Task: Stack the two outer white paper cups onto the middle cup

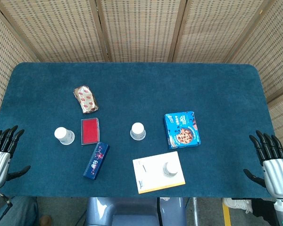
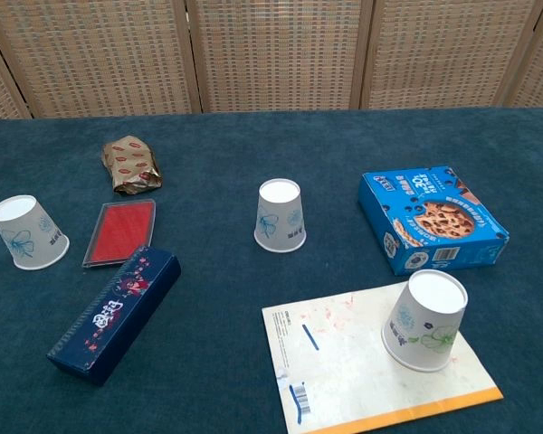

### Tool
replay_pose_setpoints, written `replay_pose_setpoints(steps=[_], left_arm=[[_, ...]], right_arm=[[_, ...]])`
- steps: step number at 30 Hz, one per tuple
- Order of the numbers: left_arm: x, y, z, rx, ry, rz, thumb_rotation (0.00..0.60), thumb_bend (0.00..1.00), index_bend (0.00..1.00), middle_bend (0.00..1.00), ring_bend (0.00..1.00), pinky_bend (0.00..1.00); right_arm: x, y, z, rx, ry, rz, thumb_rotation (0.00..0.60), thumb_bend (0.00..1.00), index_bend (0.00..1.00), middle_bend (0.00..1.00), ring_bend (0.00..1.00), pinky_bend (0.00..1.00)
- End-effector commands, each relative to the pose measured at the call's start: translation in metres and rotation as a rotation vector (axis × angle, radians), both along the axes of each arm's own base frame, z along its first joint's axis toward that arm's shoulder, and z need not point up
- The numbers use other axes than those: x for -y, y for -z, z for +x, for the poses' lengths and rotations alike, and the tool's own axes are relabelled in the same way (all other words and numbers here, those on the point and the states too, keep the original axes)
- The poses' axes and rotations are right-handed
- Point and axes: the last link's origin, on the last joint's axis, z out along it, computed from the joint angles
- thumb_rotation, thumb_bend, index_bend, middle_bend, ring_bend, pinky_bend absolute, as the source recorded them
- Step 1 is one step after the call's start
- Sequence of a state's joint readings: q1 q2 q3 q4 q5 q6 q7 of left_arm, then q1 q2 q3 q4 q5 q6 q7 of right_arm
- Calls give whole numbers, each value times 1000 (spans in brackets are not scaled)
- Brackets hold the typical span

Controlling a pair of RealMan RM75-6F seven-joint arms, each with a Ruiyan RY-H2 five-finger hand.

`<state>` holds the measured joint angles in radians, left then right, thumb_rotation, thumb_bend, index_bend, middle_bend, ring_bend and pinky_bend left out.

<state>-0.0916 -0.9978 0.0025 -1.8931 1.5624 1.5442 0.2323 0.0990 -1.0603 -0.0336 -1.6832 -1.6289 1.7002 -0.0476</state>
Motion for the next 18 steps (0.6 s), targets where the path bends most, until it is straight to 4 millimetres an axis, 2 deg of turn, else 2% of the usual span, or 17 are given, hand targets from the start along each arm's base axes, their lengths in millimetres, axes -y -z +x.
replay_pose_setpoints(steps=[1,8,13,16,18], left_arm=[[2,0,0,-2,3,0,600,0,0,0,0,0],[1,1,-1,-9,-5,-5,600,0,0,0,0,0],[-2,6,0,-17,-11,-21,600,0,0,0,0,0],[-4,7,1,-23,-11,-18,600,0,0,0,0,0],[-5,7,1,-25,-13,-19,600,0,0,0,0,0]], right_arm=[[-1,-1,1,4,-9,1,600,0,0,0,0,0],[8,7,12,13,-58,122,600,0,8,4,0,0],[33,19,40,107,-121,358,600,0,60,51,6,7],[57,38,69,111,-182,489,600,0,119,122,68,86],[63,49,77,115,-185,535,600,0,166,175,121,159]])
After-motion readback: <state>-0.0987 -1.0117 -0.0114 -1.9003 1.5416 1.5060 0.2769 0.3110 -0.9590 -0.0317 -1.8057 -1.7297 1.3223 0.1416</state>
